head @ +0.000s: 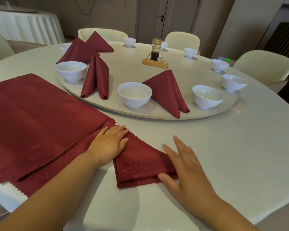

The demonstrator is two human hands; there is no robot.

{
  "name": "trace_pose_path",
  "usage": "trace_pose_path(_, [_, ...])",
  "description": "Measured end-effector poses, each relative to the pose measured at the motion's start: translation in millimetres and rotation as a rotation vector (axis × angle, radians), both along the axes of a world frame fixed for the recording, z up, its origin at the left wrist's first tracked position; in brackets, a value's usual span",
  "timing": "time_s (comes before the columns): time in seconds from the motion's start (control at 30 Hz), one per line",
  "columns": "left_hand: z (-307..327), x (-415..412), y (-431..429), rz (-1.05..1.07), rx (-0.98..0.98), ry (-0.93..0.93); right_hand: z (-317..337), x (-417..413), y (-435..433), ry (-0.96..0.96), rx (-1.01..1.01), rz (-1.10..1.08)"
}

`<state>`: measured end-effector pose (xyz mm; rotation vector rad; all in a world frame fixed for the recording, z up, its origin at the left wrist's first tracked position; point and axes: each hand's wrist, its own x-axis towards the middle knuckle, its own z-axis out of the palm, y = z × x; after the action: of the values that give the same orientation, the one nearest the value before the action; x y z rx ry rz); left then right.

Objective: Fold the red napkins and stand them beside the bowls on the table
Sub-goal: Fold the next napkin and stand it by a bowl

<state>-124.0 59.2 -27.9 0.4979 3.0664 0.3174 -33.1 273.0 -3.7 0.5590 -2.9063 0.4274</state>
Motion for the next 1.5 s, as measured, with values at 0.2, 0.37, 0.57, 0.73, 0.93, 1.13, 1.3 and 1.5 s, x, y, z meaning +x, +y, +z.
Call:
trace_pose_path(0.2, [6,5,3,0.066,-0.042,0.069,-10,-8,-30,0.114,0.078,0.351])
trace_pose_path(0.37, [8,8,2,0.080,-0.018,0.104,-20,-19,-32,0.118,0.007,0.374])
trace_pose_path(0.57, [21,23,-16,-0.096,0.448,0.035,3,-42,-20,-0.164,-0.275,0.277])
trace_pose_path(0.73, [27,33,-9,-0.205,0.403,-0.028,29,-63,-4,-0.322,-0.563,0.211])
trace_pose_path(0.93, [19,6,21,-0.155,0.423,0.034,43,-79,21,-0.410,-0.801,0.142])
trace_pose_path(1.13, [19,-16,61,-0.045,0.540,-0.037,36,-94,39,-0.285,-0.952,0.055])
trace_pose_path(1.3, [21,-38,83,0.009,0.597,0.125,23,-103,48,0.042,-1.066,0.014])
trace_pose_path(1.5, [6,-51,97,-0.130,0.536,0.155,13,-108,56,0.148,-1.035,0.012])
